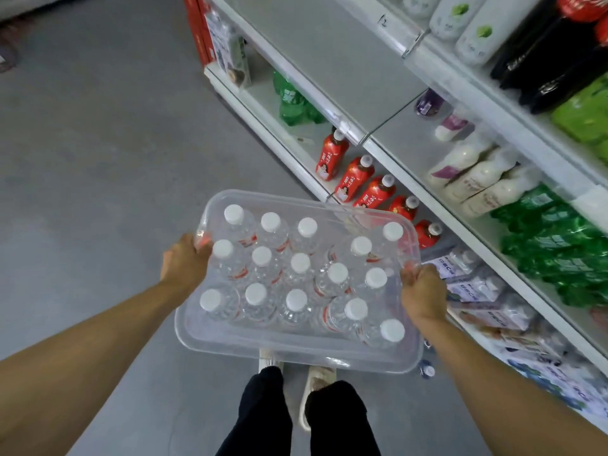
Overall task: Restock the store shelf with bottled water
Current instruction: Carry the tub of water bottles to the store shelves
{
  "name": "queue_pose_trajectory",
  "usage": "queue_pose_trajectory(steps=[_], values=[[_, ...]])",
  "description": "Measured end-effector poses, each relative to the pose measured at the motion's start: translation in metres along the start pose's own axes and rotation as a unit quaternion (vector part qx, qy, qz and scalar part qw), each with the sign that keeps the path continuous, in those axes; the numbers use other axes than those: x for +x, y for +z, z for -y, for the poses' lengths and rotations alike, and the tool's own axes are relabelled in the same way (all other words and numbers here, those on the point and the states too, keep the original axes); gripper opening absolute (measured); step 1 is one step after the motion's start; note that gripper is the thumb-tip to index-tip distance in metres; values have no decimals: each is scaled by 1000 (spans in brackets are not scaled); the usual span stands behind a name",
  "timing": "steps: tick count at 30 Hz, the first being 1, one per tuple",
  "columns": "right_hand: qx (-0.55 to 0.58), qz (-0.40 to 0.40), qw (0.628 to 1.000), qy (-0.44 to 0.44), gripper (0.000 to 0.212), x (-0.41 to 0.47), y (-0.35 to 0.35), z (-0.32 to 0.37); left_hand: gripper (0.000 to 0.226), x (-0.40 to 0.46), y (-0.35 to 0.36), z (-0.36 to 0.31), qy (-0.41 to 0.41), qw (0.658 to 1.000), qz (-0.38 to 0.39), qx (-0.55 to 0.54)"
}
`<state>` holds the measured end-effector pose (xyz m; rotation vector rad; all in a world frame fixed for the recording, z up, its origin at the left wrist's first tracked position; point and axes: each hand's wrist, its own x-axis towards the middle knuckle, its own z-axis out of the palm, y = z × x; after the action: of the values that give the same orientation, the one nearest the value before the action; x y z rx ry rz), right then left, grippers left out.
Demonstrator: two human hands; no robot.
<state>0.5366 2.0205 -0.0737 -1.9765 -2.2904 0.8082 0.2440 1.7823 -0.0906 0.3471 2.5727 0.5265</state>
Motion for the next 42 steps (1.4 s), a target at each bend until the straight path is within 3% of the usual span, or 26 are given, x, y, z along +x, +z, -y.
queue_pose_trajectory(steps=[21,42], values=[[-89,155,971,-161,26,128,84,19,32,-18,105,47,-228,968,-70,-83],[-142,141,967,-156,23,252,291,-51,27,115,315,129,-235,968,-47,-79]])
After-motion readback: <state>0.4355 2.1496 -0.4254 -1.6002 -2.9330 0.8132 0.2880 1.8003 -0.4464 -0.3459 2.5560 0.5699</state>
